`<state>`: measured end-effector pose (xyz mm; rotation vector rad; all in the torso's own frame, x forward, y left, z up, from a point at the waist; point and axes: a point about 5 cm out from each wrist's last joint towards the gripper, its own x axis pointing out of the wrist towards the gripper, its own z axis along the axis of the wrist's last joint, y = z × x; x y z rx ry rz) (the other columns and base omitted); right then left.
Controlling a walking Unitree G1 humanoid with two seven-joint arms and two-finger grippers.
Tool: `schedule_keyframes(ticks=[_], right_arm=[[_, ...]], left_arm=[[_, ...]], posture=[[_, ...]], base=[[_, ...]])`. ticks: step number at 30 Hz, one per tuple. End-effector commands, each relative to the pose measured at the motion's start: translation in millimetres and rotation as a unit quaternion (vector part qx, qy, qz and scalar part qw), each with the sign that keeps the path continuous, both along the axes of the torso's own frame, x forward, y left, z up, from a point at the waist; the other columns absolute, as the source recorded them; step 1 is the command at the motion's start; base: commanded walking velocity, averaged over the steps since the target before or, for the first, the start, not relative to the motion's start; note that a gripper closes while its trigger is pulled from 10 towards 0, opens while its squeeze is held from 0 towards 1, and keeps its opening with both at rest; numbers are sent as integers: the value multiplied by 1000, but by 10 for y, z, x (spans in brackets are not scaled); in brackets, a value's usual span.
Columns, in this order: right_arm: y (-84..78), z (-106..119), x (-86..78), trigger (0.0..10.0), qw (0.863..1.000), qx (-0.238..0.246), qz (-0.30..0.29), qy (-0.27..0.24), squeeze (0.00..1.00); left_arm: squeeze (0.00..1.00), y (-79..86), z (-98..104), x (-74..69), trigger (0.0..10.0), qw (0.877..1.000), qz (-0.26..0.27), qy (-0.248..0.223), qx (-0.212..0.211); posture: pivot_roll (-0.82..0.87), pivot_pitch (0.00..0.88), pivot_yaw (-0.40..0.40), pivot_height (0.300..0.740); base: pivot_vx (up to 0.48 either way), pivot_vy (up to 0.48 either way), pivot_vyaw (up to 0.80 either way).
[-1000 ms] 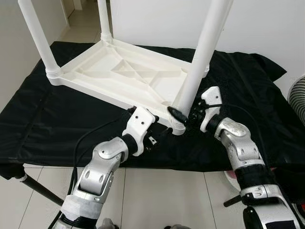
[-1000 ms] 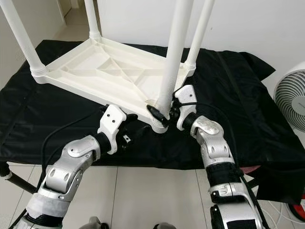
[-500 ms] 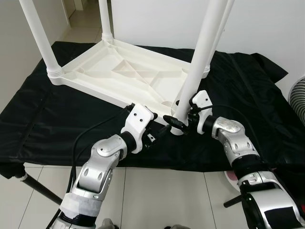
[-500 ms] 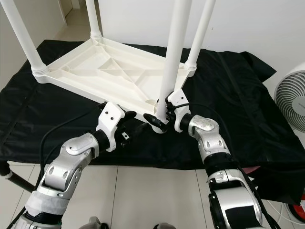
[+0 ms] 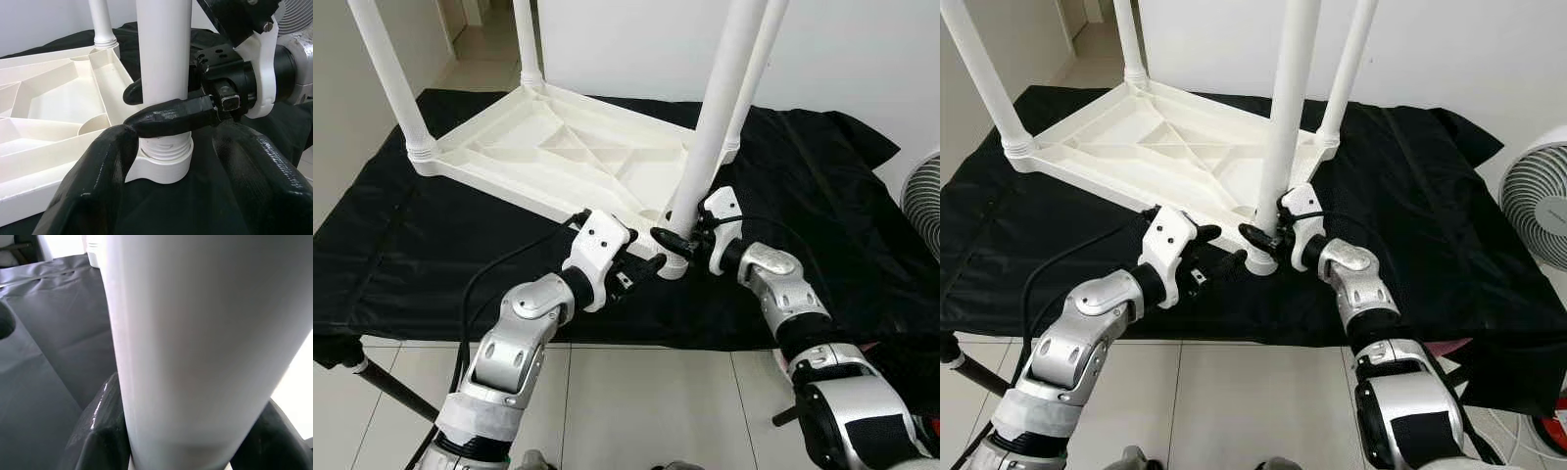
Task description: Building children table
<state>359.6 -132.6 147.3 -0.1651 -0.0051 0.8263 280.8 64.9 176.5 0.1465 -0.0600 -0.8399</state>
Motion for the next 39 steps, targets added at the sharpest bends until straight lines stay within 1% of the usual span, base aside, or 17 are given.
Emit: schedule_keyframes(ticks=[1,2,4,6,14,16,17,19,20,21,22,24,29,30,31,33,39], right_arm=[[50,-103,-41,4667,1000,0,7,19,0],[59,-93,-35,10000,1000,4,-8,15,0],[68,-78,-29,10000,1000,5,-27,10,0],[109,-4,-11,10000,996,15,-90,-16,0],[222,67,-41,10000,987,46,-155,-20,0],[275,86,-69,10000,979,69,-191,-15,0],[317,93,-105,10000,967,91,-237,-10,0],[317,93,-105,10000,967,91,-237,-10,0],[350,91,-140,10000,952,117,-284,-3,0],[350,91,-140,10000,952,117,-284,-3,0],[420,88,-182,10000,940,135,-312,6,0],[487,94,-211,10000,937,147,-318,14,0],[448,144,-226,10000,934,147,-327,7,0],[426,152,-229,10000,934,142,-328,3,59],[414,150,-235,10000,934,144,-326,3,1000],[411,154,-248,10000,934,144,-328,4,1000],[331,272,-259,10000,955,119,-271,-37,1000]], left_arm=[[0,9,-22,8,10000,1000,23,5,-1],[0,5,-24,5,10000,1000,22,6,-2],[0,3,-26,0,10000,1000,22,7,-2],[0,6,-35,-9,10000,1000,23,9,-3],[0,1,-44,-15,10000,1000,23,11,-4],[0,-5,-48,-20,10000,1000,23,12,-4],[0,-10,-50,-26,10000,1000,22,13,-5],[0,-10,-50,-26,10000,1000,22,13,-5],[0,-13,-52,-27,10000,1000,22,13,-6],[0,-13,-52,-27,10000,1000,22,13,-6],[0,-15,-53,-31,10000,1000,23,14,-6],[0,-16,-53,-33,10000,1000,23,14,-7],[0,-28,-57,-41,10000,1000,20,14,-7],[0,-27,-57,-40,10000,1000,20,13,-7],[0,-23,-57,-37,10000,1000,21,13,-7],[0,-20,-56,-35,10000,1000,22,13,-7],[0,-24,-59,-43,10000,1000,24,12,-7]], posture=[[-59,36,0,740],[-60,38,0,740],[-60,41,-3,740],[-59,45,-5,740],[-62,50,-8,740],[-64,53,-9,740],[-63,54,-15,740],[-63,54,-15,740],[-63,54,-15,740],[-63,54,-15,740],[-61,52,-21,740],[-61,52,-21,740],[-60,48,-22,740],[-59,41,-27,740],[-57,38,-28,740],[-57,38,-28,740],[-56,32,-32,740]], base=[[0,0,0],[0,0,0],[0,0,0],[0,0,0],[0,0,0],[0,0,0],[0,0,0],[0,0,0],[0,0,0],[0,0,0],[0,0,0],[0,0,0],[0,0,0],[0,0,0],[0,0,0],[0,0,0],[0,0,0]])
